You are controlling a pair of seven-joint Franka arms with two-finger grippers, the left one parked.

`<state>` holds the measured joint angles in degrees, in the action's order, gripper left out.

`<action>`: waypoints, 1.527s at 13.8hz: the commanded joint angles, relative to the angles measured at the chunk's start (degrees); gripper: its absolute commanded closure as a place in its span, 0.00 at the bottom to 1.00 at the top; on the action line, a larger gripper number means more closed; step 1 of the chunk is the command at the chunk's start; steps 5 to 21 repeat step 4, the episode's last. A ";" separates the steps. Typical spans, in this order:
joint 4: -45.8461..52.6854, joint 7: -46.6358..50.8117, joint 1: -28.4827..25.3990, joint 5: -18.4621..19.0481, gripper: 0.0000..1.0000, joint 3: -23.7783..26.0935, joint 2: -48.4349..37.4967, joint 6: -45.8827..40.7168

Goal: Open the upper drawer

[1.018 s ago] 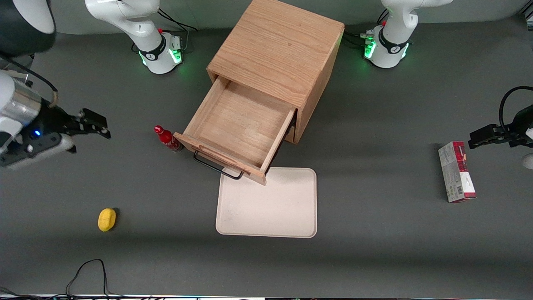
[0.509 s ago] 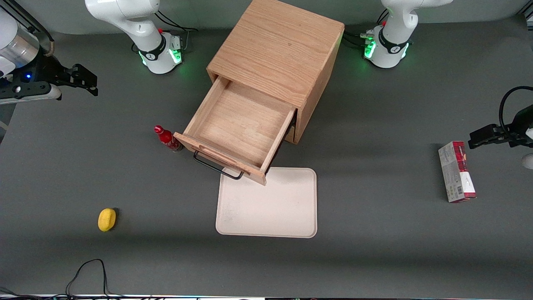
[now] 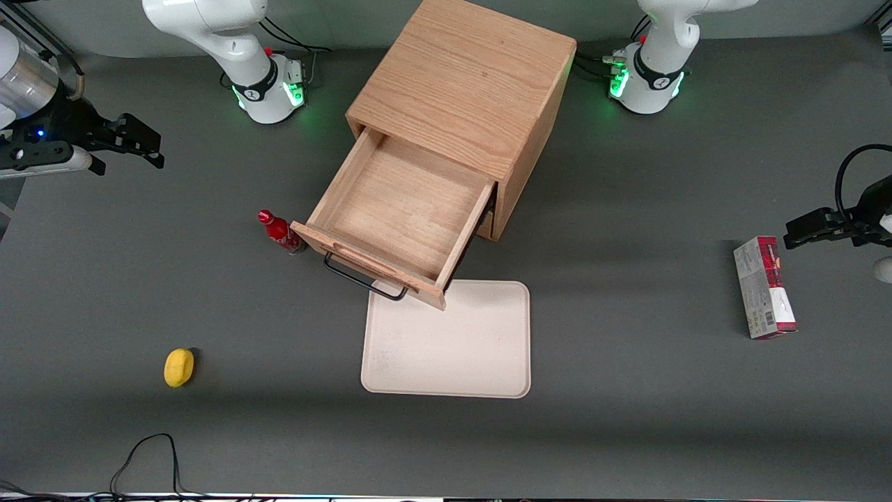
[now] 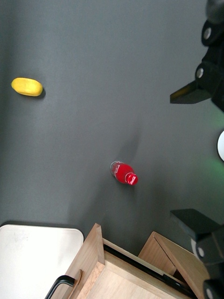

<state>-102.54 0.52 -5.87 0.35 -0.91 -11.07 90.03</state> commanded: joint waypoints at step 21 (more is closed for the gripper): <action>2.17 1.50 -0.37 -0.79 0.00 -0.93 1.66 -0.47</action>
